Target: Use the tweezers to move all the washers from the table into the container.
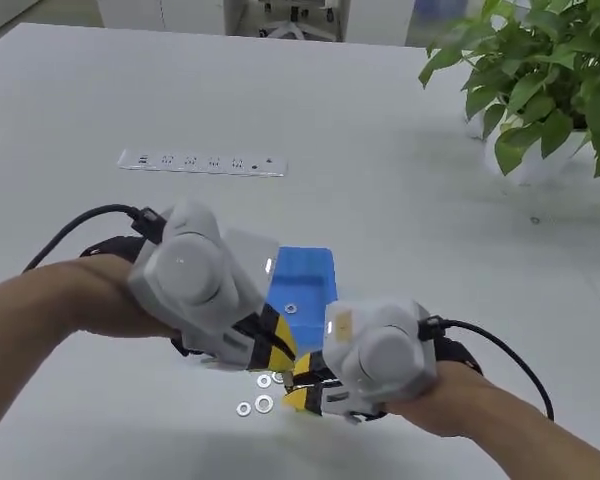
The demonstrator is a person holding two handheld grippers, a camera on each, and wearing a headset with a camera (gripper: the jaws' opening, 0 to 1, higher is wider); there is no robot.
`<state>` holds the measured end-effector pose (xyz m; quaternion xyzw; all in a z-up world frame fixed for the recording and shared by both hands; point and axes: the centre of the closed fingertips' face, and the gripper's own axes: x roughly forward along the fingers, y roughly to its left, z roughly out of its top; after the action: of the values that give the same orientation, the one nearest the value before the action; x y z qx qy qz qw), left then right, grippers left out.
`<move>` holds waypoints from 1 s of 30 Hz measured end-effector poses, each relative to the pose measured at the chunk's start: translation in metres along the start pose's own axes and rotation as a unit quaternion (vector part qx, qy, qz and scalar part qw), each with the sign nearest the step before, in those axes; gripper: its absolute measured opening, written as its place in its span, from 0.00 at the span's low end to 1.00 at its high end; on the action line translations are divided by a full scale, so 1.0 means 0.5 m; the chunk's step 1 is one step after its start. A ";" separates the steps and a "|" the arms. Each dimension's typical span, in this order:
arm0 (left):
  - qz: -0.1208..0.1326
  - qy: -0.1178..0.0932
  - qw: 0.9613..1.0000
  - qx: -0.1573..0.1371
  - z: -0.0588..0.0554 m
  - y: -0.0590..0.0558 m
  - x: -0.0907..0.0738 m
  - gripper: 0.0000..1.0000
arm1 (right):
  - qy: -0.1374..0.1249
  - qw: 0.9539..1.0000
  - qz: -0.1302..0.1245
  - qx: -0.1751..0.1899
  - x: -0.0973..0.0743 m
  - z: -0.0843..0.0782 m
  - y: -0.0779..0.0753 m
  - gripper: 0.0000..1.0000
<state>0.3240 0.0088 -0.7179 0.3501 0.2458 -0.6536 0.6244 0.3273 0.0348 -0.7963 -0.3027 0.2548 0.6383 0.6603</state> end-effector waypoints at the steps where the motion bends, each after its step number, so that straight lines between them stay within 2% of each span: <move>1: 0.000 0.000 1.000 0.000 0.002 0.001 -0.001 0.06 | 0.000 1.000 -0.001 0.000 -0.002 0.001 -0.001 0.10; 17: 0.003 -0.003 1.000 0.005 0.025 0.007 -0.032 0.06 | -0.009 1.000 -0.008 -0.008 -0.032 0.030 -0.008 0.10; 30: 0.022 -0.010 1.000 0.015 0.050 0.032 -0.071 0.06 | -0.017 0.999 -0.027 -0.021 -0.060 0.064 -0.037 0.10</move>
<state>0.3351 0.0112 -0.6733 0.3581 0.2223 -0.6469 0.6356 0.3423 0.0373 -0.7512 -0.3120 0.2217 0.6307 0.6751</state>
